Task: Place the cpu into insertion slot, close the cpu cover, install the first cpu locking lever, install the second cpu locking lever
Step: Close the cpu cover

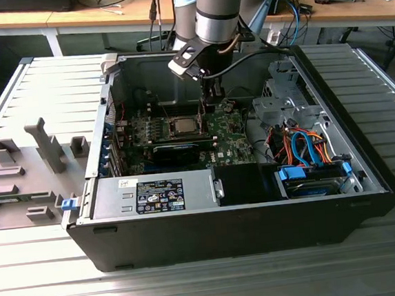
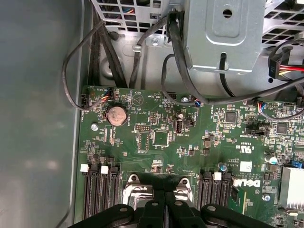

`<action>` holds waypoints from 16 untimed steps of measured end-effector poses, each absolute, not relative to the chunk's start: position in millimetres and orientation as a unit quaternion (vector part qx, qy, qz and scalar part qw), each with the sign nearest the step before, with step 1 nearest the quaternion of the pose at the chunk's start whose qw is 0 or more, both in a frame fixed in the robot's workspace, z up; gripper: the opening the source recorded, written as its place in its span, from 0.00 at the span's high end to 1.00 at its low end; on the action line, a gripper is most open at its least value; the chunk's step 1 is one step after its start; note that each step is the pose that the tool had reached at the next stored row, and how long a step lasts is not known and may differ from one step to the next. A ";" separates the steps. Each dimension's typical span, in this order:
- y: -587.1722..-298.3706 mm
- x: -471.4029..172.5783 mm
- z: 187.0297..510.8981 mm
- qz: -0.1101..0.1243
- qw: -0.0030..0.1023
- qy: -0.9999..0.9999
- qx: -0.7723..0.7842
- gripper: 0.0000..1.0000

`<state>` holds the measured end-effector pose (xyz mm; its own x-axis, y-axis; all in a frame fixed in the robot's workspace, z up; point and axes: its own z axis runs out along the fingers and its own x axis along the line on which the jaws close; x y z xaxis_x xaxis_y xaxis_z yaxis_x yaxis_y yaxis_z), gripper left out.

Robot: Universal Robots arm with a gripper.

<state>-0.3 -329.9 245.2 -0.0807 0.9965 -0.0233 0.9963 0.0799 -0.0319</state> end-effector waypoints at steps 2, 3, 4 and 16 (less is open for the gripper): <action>-329.9 -1.2 245.2 0.020 0.002 -0.735 -0.678 0.89; -329.9 -1.6 245.2 0.020 0.002 -0.735 -0.678 0.89; -329.9 -1.8 245.2 0.020 0.002 -0.735 -0.678 0.89; -330.0 -6.5 245.1 0.020 0.002 -0.735 -0.678 0.89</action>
<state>-6.5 -330.0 245.1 -0.0806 0.9965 -0.0234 0.9963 0.0799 -0.0319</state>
